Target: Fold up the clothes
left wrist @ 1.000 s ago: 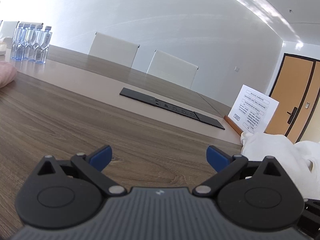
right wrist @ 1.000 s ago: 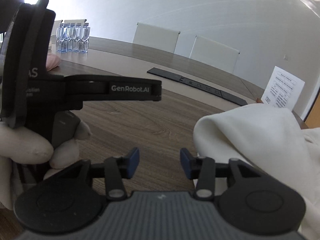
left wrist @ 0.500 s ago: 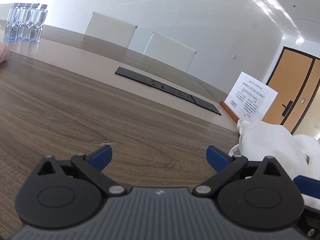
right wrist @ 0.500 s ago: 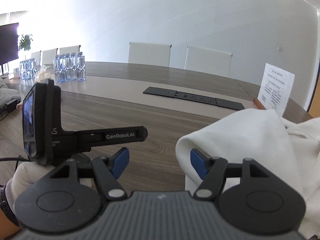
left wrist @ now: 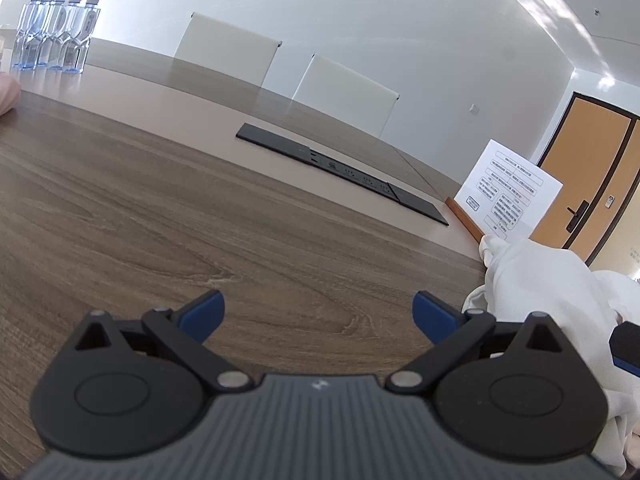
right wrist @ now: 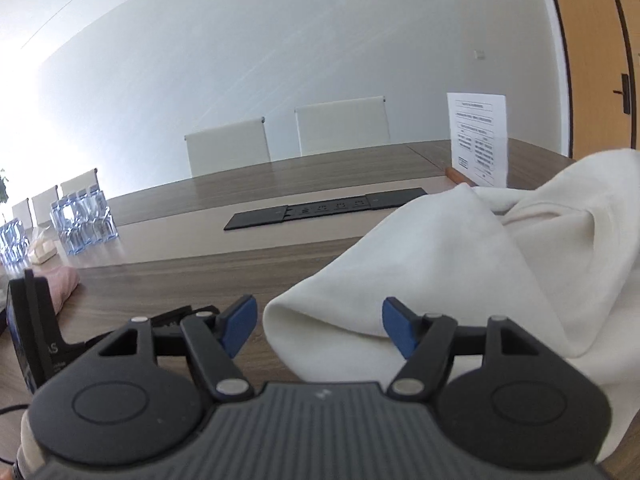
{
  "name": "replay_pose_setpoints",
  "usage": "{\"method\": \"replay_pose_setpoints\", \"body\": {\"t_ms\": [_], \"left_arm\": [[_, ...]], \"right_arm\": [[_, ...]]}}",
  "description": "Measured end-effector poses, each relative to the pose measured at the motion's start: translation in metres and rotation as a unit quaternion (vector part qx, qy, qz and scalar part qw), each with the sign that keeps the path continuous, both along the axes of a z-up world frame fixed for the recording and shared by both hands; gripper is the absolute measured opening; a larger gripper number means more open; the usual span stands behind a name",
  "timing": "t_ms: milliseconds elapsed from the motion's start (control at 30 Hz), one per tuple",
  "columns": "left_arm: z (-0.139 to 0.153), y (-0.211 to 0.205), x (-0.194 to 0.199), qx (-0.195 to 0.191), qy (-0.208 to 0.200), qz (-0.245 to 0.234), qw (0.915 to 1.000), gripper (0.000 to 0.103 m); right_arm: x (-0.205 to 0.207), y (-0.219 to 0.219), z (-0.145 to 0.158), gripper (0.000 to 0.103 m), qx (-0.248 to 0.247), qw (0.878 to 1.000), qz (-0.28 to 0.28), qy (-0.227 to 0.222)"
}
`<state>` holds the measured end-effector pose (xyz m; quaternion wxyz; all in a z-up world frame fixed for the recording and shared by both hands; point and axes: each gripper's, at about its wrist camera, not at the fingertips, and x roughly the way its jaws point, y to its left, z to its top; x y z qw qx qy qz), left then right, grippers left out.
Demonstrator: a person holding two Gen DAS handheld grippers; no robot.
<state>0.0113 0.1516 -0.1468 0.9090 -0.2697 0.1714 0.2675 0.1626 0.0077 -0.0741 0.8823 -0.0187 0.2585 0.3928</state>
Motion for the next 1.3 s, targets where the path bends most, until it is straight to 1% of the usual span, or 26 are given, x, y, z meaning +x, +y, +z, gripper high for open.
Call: {"method": "replay_pose_setpoints", "body": {"t_ms": [67, 133, 233, 300, 367, 433, 467, 533, 600, 667, 733, 767, 800, 833, 867, 900, 967, 1033, 1167, 1267, 1300], "left_arm": [[0.0, -0.001, 0.0, 0.001, 0.001, 0.0, 1.0, 0.101], [0.0, -0.002, 0.003, -0.001, 0.002, -0.001, 1.0, 0.101], [0.001, -0.001, 0.003, -0.009, 0.0, -0.009, 0.9999, 0.101], [0.001, -0.002, 0.004, -0.009, -0.001, -0.013, 0.9999, 0.101], [0.001, -0.003, 0.005, -0.008, -0.001, -0.019, 0.9998, 0.101], [0.0, -0.004, 0.007, -0.011, 0.002, -0.031, 0.9995, 0.101], [0.0, -0.005, 0.009, -0.014, 0.004, -0.039, 0.9991, 0.101], [-0.002, -0.006, 0.011, -0.019, 0.007, -0.053, 0.9984, 0.101], [-0.003, -0.007, 0.012, -0.017, 0.01, -0.059, 0.9981, 0.101], [-0.003, -0.008, 0.013, -0.015, 0.012, -0.065, 0.9977, 0.101], [-0.004, -0.01, 0.014, -0.013, 0.015, -0.07, 0.9973, 0.101], [-0.004, -0.01, 0.014, -0.014, 0.016, -0.071, 0.9972, 0.101], [-0.005, -0.01, 0.015, -0.014, 0.016, -0.072, 0.9972, 0.101], [-0.005, -0.01, 0.015, -0.015, 0.016, -0.073, 0.9971, 0.101], [-0.005, -0.01, 0.015, -0.016, 0.016, -0.073, 0.9971, 0.101], [-0.005, -0.009, 0.015, -0.016, 0.016, -0.072, 0.9971, 0.101], [-0.005, -0.009, 0.015, -0.017, 0.016, -0.071, 0.9972, 0.101], [-0.004, -0.008, 0.015, -0.018, 0.014, -0.069, 0.9973, 0.101], [-0.002, -0.008, 0.013, -0.019, 0.009, -0.064, 0.9977, 0.101], [0.0, -0.008, 0.01, -0.018, -0.002, -0.059, 0.9981, 0.101], [0.001, -0.008, 0.009, -0.017, -0.006, -0.058, 0.9982, 0.101]], "right_arm": [[0.014, -0.004, -0.001, 0.075, -0.018, 1.0, -0.017, 0.008], [0.029, -0.012, -0.004, 0.075, -0.018, 0.998, -0.053, 0.015], [0.054, -0.031, -0.005, 0.075, -0.006, 0.991, -0.135, 0.016], [0.072, -0.046, -0.008, 0.078, 0.0, 0.979, -0.203, 0.017], [0.094, -0.063, -0.016, 0.079, 0.001, 0.963, -0.267, 0.034], [0.114, -0.077, -0.029, 0.079, -0.009, 0.947, -0.317, 0.055], [0.123, -0.081, -0.038, 0.079, -0.019, 0.944, -0.324, 0.062], [0.138, -0.085, -0.057, 0.079, -0.039, 0.942, -0.324, 0.074], [0.143, -0.085, -0.074, 0.079, -0.055, 0.944, -0.319, 0.069], [0.144, -0.084, -0.082, 0.08, -0.061, 0.945, -0.316, 0.055], [0.147, -0.085, -0.085, 0.081, -0.063, 0.945, -0.316, 0.052], [0.148, -0.085, -0.086, 0.078, -0.065, 0.946, -0.315, 0.049], [0.147, -0.085, -0.086, 0.067, -0.066, 0.947, -0.31, 0.044], [0.147, -0.085, -0.086, 0.059, -0.068, 0.949, -0.305, 0.039], [0.144, -0.082, -0.085, 0.03, -0.073, 0.951, -0.3, 0.027], [0.141, -0.08, -0.084, 0.016, -0.079, 0.952, -0.295, 0.013], [0.132, -0.073, -0.08, 0.008, -0.092, 0.952, -0.293, -0.018], [0.12, -0.066, -0.073, 0.007, -0.096, 0.952, -0.285, -0.055], [0.088, -0.055, -0.049, 0.007, -0.065, 0.96, -0.249, -0.11], [0.049, -0.036, -0.029, 0.007, -0.04, 0.969, -0.19, -0.153], [0.034, -0.029, -0.022, 0.007, -0.029, 0.973, -0.163, -0.162]]}}
